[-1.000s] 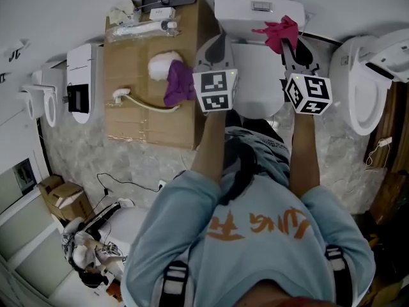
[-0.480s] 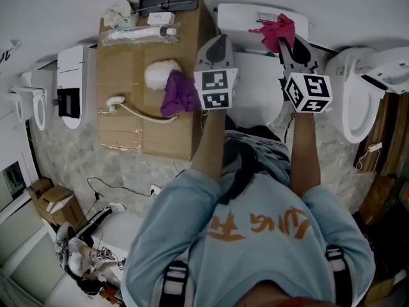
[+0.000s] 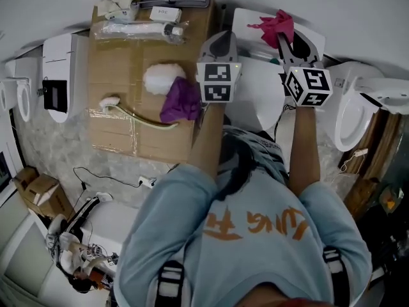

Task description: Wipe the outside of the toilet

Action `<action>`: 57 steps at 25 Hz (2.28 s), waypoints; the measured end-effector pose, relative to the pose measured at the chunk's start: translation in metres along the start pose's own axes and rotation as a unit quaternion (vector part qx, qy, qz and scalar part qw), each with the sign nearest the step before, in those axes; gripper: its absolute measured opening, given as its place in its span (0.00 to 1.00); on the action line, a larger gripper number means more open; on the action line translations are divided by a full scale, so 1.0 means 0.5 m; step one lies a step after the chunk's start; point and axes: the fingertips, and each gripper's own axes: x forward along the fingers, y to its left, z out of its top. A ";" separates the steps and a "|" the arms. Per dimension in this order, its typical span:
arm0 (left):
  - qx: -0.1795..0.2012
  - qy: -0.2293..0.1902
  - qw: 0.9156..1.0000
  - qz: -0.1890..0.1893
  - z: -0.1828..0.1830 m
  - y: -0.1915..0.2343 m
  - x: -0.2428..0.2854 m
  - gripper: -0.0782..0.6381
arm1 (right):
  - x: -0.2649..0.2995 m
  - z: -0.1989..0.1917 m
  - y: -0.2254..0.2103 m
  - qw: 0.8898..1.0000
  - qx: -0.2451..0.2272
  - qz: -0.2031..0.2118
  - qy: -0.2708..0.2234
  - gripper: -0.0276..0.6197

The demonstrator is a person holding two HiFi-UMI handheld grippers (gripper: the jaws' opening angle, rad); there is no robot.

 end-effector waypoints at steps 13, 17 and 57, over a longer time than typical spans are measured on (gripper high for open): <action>-0.044 0.046 0.997 -0.031 -0.039 0.088 0.150 0.15 | 0.229 -0.047 0.014 0.997 -0.006 0.058 0.049 0.20; -0.062 0.054 0.996 -0.035 -0.059 0.112 0.188 0.15 | 0.287 -0.071 0.019 0.996 -0.012 0.066 0.062 0.20; -0.075 0.107 0.990 -0.051 -0.154 0.060 0.250 0.15 | 0.325 -0.237 -0.052 0.947 -0.231 0.106 0.195 0.19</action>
